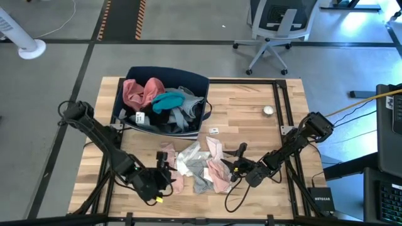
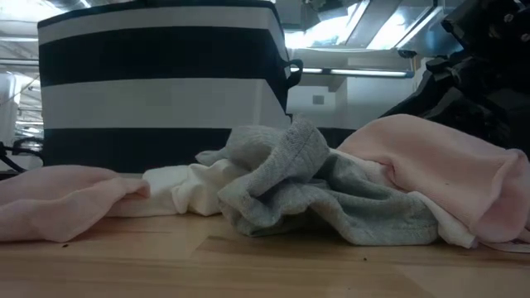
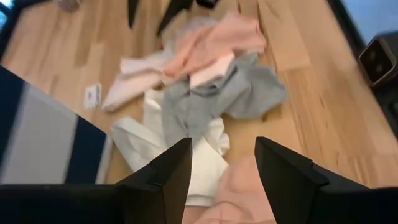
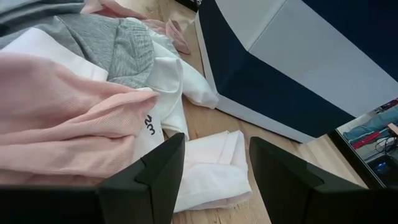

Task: Sort clothes
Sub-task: Put the left pink sock into the blue laundry organizer

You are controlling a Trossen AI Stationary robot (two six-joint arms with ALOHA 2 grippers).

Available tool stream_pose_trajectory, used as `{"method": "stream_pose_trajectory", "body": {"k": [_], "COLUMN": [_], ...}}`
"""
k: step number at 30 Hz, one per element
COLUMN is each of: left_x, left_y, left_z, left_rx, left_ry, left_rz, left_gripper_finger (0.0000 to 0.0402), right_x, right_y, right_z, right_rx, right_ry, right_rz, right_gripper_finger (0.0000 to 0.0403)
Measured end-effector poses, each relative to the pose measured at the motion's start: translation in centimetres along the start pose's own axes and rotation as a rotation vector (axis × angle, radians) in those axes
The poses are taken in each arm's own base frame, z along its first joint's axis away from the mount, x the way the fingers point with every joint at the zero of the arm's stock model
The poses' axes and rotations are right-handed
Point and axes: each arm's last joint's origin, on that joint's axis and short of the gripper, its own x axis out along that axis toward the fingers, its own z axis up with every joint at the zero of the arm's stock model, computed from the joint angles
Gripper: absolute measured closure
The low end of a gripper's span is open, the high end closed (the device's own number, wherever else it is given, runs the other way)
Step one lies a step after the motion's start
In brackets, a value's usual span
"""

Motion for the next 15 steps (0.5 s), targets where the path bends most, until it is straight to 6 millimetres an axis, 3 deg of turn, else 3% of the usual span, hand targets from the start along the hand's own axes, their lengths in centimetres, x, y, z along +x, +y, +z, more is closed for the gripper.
{"method": "stream_pose_trajectory", "body": {"k": [15], "left_x": [5.8], "left_y": [-2.6], "left_z": [-2.8], "left_rx": [0.006], "left_ry": [0.213], "left_rz": [-0.038], "left_gripper_finger": [0.0252], "right_x": [0.0], "right_y": [0.0], "right_z": [0.0], "right_rx": [0.000], "right_ry": [0.000], "right_rz": [0.000], "right_gripper_finger": [0.0203]}}
